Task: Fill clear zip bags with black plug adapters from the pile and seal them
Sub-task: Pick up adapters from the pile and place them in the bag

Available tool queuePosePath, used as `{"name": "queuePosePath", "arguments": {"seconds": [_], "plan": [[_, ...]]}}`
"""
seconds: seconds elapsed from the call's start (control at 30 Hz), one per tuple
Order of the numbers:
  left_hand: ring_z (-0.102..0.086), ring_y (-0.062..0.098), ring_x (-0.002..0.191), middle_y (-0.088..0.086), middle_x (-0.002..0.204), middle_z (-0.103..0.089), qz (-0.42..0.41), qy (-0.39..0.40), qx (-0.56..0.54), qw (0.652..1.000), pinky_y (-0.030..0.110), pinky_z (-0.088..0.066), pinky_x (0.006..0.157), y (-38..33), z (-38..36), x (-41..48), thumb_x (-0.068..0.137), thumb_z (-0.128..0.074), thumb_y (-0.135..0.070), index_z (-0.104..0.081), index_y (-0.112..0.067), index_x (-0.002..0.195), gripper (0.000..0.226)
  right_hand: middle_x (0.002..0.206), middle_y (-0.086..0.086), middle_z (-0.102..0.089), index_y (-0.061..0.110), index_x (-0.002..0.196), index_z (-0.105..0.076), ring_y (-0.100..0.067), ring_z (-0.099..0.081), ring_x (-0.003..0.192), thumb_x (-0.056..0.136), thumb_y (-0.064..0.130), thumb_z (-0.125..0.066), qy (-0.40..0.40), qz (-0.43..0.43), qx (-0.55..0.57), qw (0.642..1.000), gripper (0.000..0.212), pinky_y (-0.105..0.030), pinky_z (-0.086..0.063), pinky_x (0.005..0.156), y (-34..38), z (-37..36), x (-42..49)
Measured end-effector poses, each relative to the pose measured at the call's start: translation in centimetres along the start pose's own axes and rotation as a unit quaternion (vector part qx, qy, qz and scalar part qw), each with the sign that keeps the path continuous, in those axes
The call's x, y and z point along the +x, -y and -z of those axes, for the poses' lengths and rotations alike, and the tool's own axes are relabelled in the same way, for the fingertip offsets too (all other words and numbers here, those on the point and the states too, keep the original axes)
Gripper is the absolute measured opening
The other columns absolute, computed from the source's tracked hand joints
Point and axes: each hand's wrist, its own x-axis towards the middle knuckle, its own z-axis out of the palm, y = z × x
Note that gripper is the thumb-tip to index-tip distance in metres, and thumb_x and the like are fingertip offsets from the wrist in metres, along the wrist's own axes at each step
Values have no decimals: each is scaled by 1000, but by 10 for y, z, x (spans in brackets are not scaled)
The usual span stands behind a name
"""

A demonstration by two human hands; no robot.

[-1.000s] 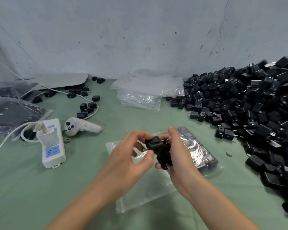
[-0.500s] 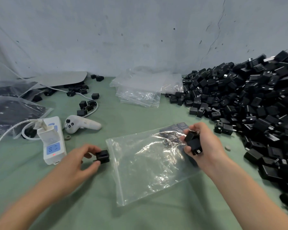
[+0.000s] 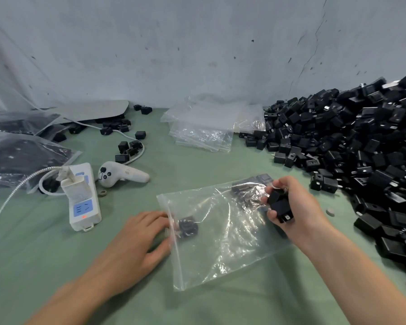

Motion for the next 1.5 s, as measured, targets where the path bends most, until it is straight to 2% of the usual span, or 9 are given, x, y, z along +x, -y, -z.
{"name": "queuePosePath", "arguments": {"seconds": [0.23, 0.37, 0.47, 0.63, 0.77, 0.93, 1.13, 1.37, 1.5], "plan": [[-46, 3, 125, -22, 124, -59, -72, 25, 32, 997, 25, -33, 104, -5, 3, -2, 98, -46, -45, -68, -38, 112, 27, 64, 0, -64, 15, 89, -57, -15, -57, 52, 92, 18, -53, -11, 4, 12, 1000, 5, -20, -35, 39, 1, 2, 1], [-50, 7, 119, -21, 130, -56, -98, 47, 66, 992, 27, -33, 102, -10, -1, 7, 100, -43, -47, -62, -43, 122, 30, 73, -3, -63, 14, 85, -59, -14, -58, 52, 91, 18, -55, -19, 10, 11, 1000, 8, -20, -37, 38, 7, 4, 4], [-49, 7, 122, -22, 135, -54, -104, 48, 75, 991, 28, -33, 103, -8, -3, 17, 99, -43, -43, -58, -43, 130, 34, 78, -1, -65, 17, 92, -66, -14, -59, 62, 95, 22, -55, -44, 95, -118, 987, 12, -24, -45, 41, 17, 16, 11], [-51, 9, 120, -17, 130, -60, -129, 62, 89, 986, 27, -34, 100, -17, -7, 37, 96, -42, -39, -58, -41, 128, 36, 58, 13, -62, 38, 95, -65, -5, -45, 42, 97, 26, -50, -75, 297, -487, 818, 19, -26, -36, 46, 15, 40, 22], [-47, 9, 121, -16, 134, -52, -114, 79, 37, 990, 30, -41, 104, -25, -15, 53, 96, -36, -44, -50, -48, 132, 39, 95, 9, -56, 37, 111, -67, -15, -56, 81, 101, 33, -52, -79, 312, -648, 690, 18, -33, -45, 64, 1, 39, 26], [-59, 17, 110, -6, 120, -66, -149, 22, 32, 988, 31, -45, 100, -44, -32, 71, 92, -57, -17, -71, -29, 117, 32, 95, 9, -48, 43, 112, -64, -16, -49, 89, 102, 33, -49, -61, 325, -697, 636, 22, -31, -38, 63, -6, 34, 25], [-50, 11, 121, -11, 128, -62, -153, 57, 14, 986, 31, -38, 105, -54, -47, 90, 95, -39, -23, -66, -31, 124, 41, 92, 9, -46, 48, 110, -64, -17, -48, 91, 102, 30, -47, -47, 309, -700, 643, 26, -32, -33, 63, -4, 34, 28], [-41, 4, 120, -12, 125, -61, -145, 39, 4, 989, 6, -8, 106, -68, -57, 100, 94, -44, -18, -65, -32, 126, 41, 93, 10, -45, 47, 113, -64, -17, -50, 93, 102, 33, -48, -38, 308, -697, 646, 24, -32, -34, 63, -3, 38, 33], [-42, 8, 118, -11, 121, -57, -146, 48, 10, 988, 19, -22, 104, -74, -59, 103, 95, -38, -27, -62, -37, 130, 44, 95, 9, -46, 45, 112, -65, -16, -46, 86, 102, 33, -49, -34, 308, -693, 650, 22, -31, -34, 64, -3, 40, 35]]}}
